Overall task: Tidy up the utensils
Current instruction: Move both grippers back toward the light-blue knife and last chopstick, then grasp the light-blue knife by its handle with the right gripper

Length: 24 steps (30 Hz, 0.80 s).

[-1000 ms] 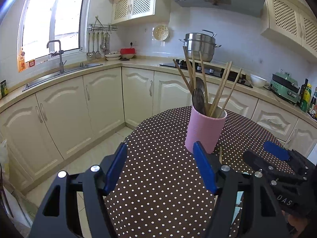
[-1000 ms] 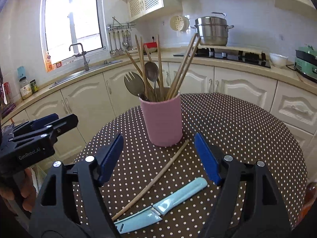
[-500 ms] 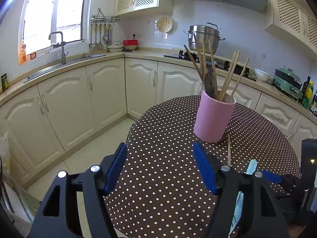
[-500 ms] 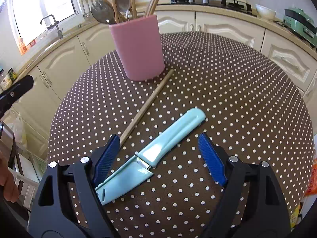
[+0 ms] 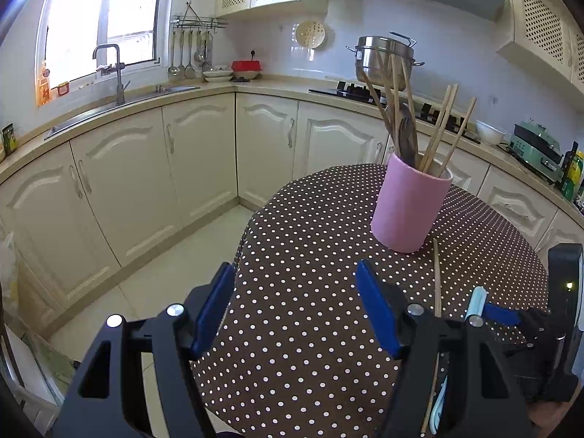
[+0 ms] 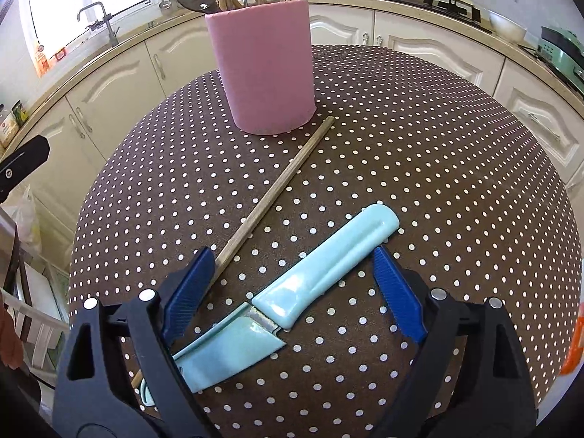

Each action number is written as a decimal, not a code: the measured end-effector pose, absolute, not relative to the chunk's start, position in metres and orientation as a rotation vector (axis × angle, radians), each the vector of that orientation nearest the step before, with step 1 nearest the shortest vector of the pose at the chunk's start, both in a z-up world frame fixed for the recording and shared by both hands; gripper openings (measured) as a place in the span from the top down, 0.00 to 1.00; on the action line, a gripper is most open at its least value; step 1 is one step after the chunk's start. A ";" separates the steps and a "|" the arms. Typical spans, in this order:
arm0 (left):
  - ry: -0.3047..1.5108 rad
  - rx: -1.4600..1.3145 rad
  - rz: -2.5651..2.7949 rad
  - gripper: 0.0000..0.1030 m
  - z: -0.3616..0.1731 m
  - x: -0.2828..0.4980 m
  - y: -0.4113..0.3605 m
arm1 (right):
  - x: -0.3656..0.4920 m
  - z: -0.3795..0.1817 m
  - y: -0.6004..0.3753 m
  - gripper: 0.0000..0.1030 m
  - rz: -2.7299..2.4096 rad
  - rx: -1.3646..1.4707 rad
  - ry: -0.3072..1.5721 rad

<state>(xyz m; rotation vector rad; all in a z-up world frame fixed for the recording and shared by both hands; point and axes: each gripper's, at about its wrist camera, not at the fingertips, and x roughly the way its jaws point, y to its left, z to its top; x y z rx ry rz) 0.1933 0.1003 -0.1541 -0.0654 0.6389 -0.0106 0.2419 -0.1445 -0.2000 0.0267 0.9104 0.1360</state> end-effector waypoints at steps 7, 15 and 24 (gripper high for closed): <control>0.649 -0.073 -0.012 0.34 -0.155 0.197 0.103 | 0.241 -0.201 -0.151 0.16 0.183 0.000 0.918; 0.673 -0.083 -0.013 0.34 -0.159 0.202 0.100 | 0.225 -0.202 -0.164 0.16 0.191 -0.020 0.914; 0.694 -0.070 -0.026 0.34 -0.163 0.202 0.089 | 0.219 -0.202 -0.173 0.32 0.192 -0.092 0.954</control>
